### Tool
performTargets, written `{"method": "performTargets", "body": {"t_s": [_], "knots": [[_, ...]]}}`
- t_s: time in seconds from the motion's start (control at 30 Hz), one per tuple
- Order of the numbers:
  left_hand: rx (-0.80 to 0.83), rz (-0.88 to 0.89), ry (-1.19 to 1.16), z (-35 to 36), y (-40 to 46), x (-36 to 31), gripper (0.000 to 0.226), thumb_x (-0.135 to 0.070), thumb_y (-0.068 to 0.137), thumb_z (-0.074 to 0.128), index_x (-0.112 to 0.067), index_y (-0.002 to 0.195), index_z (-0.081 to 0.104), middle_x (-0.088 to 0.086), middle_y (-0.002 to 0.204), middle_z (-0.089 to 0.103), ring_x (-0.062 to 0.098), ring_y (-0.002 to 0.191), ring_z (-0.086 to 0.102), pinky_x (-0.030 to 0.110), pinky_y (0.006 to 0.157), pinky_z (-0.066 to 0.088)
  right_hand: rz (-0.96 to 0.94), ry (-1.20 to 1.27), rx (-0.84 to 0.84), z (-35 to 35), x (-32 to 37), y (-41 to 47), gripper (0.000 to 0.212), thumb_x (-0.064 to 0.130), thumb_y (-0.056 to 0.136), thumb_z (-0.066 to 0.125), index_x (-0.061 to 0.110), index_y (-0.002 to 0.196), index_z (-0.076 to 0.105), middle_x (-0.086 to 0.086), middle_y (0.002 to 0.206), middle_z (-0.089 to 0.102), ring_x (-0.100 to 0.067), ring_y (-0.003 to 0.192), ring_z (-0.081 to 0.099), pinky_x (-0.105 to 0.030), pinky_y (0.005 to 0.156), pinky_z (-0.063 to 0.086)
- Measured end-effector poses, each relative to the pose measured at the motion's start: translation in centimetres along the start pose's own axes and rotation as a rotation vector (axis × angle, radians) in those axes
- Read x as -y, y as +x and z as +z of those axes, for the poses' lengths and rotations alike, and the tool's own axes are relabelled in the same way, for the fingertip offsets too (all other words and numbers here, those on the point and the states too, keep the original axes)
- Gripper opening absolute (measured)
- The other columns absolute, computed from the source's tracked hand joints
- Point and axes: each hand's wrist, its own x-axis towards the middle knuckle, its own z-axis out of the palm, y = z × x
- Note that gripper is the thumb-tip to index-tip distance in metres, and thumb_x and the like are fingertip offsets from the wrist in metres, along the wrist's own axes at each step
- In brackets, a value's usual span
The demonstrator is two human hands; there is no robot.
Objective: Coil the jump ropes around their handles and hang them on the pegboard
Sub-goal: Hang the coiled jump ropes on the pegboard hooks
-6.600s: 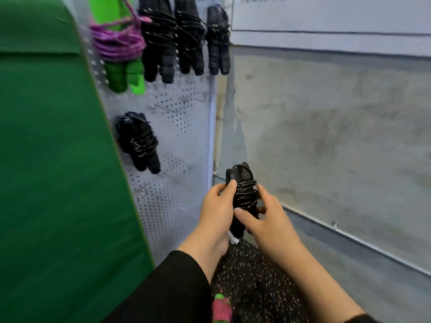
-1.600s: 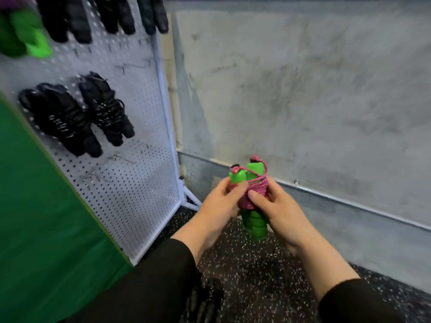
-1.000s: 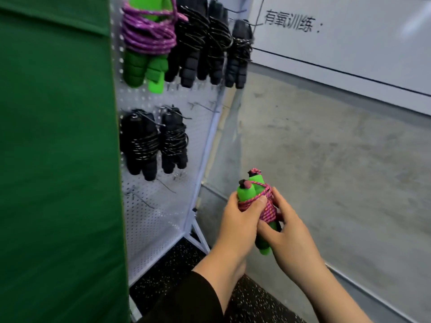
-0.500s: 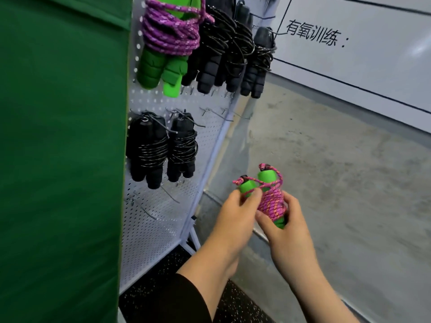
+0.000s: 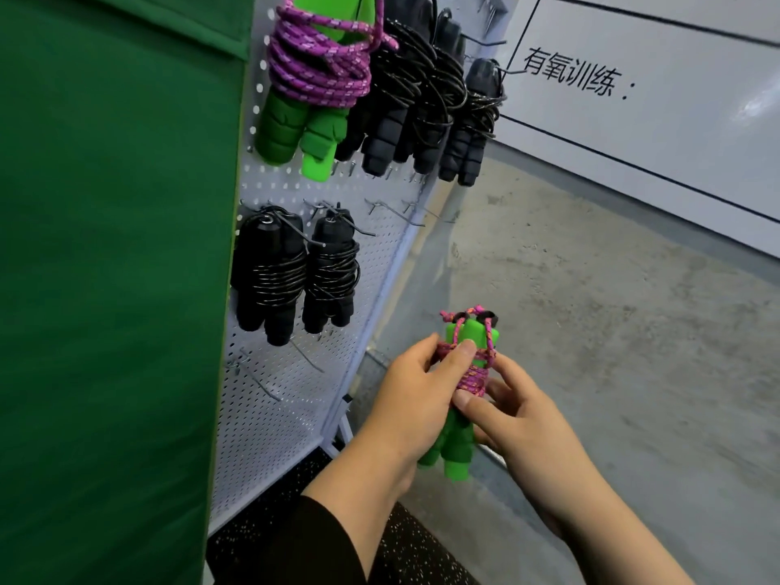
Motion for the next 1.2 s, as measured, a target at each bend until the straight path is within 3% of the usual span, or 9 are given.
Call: {"method": "performTargets", "body": {"t_s": [0.13, 0.23, 0.4, 0.47, 0.6, 0.7, 0.83, 1.0, 1.2], "knots": [[-0.063, 0.034, 0.123, 0.1, 0.4, -1.0, 0.054, -0.053, 0.089, 0.062, -0.018, 0.129, 0.067, -0.002, 0.112, 0.077, 0.015, 0.108, 0.072, 0.046, 0.101, 0.054, -0.035, -0.040, -0.013, 0.4, 0.3, 1.2, 0.048, 0.010, 0.090, 0.072, 0.026, 0.133, 0.059, 0.000, 0.114, 0.075, -0.023, 0.107, 0.071, -0.042, 0.093, 0.057], [-0.116, 0.071, 0.226, -0.1, 0.6, -1.5, 0.055, -0.056, 0.087, 0.057, -0.024, 0.131, 0.066, -0.008, 0.118, 0.074, 0.010, 0.114, 0.068, 0.043, 0.103, 0.053, -0.068, -0.083, -0.058, 0.8, 0.6, 2.9, 0.045, 0.005, 0.090, 0.071, 0.031, 0.126, 0.064, 0.000, 0.110, 0.075, -0.020, 0.099, 0.072, -0.040, 0.085, 0.058], [-0.322, 0.052, 0.217, -1.8, 1.0, -2.0, 0.043, -0.034, 0.103, 0.056, -0.020, 0.143, 0.056, -0.010, 0.140, 0.059, 0.004, 0.122, 0.056, 0.026, 0.105, 0.044, -0.102, -0.162, -0.154, 1.1, 1.6, 7.6, 0.047, 0.016, 0.084, 0.080, 0.028, 0.126, 0.062, 0.005, 0.108, 0.074, -0.013, 0.093, 0.072, -0.034, 0.081, 0.055], [-0.367, 0.005, 0.118, -2.4, 1.2, -2.2, 0.039, -0.027, 0.103, 0.054, -0.019, 0.142, 0.057, -0.013, 0.135, 0.060, 0.002, 0.118, 0.056, 0.023, 0.099, 0.042, -0.124, -0.195, -0.193, 1.4, 2.1, 9.3, 0.051, 0.017, 0.082, 0.082, 0.029, 0.127, 0.061, 0.006, 0.106, 0.073, -0.010, 0.094, 0.071, -0.034, 0.085, 0.057], [-0.414, -0.073, -0.007, -3.1, 1.6, -2.4, 0.033, -0.026, 0.102, 0.055, -0.023, 0.134, 0.061, -0.010, 0.126, 0.067, 0.003, 0.116, 0.061, 0.023, 0.094, 0.047, -0.182, -0.267, -0.229, 1.9, 3.2, 11.9, 0.052, 0.012, 0.084, 0.080, 0.027, 0.128, 0.057, 0.014, 0.100, 0.067, 0.014, 0.079, 0.062, -0.015, 0.076, 0.053], [-0.416, -0.092, -0.045, -3.2, 1.7, -2.7, 0.027, -0.025, 0.102, 0.054, -0.027, 0.128, 0.062, -0.012, 0.120, 0.067, 0.002, 0.113, 0.061, 0.021, 0.089, 0.047, -0.200, -0.298, -0.242, 2.2, 3.5, 13.4, 0.061, 0.015, 0.083, 0.081, 0.025, 0.137, 0.054, 0.017, 0.105, 0.066, 0.019, 0.081, 0.059, -0.020, 0.079, 0.051], [-0.399, -0.132, -0.061, -3.3, 1.8, -2.7, 0.019, -0.027, 0.103, 0.053, -0.034, 0.118, 0.061, -0.012, 0.121, 0.066, 0.006, 0.116, 0.060, 0.027, 0.098, 0.046, -0.212, -0.342, -0.231, 2.4, 3.8, 14.6, 0.060, 0.022, 0.084, 0.081, 0.028, 0.136, 0.053, 0.020, 0.100, 0.065, 0.017, 0.080, 0.060, -0.016, 0.072, 0.046], [-0.410, -0.141, -0.055, -3.3, 2.2, -2.6, 0.015, -0.028, 0.102, 0.052, -0.040, 0.097, 0.060, -0.016, 0.114, 0.066, 0.006, 0.115, 0.060, 0.027, 0.093, 0.047, -0.216, -0.381, -0.221, 3.1, 3.3, 15.3, 0.063, 0.026, 0.083, 0.082, 0.030, 0.138, 0.052, 0.021, 0.101, 0.065, 0.015, 0.086, 0.060, -0.014, 0.074, 0.046], [-0.428, -0.136, -0.054, -3.4, 2.0, -2.9, 0.017, -0.029, 0.102, 0.052, -0.041, 0.095, 0.062, -0.015, 0.117, 0.067, 0.006, 0.115, 0.061, 0.029, 0.091, 0.047, -0.225, -0.408, -0.242, 4.1, 2.5, 15.8, 0.057, 0.024, 0.082, 0.082, 0.031, 0.131, 0.053, 0.020, 0.104, 0.065, 0.002, 0.096, 0.063, -0.030, 0.087, 0.051]]}}
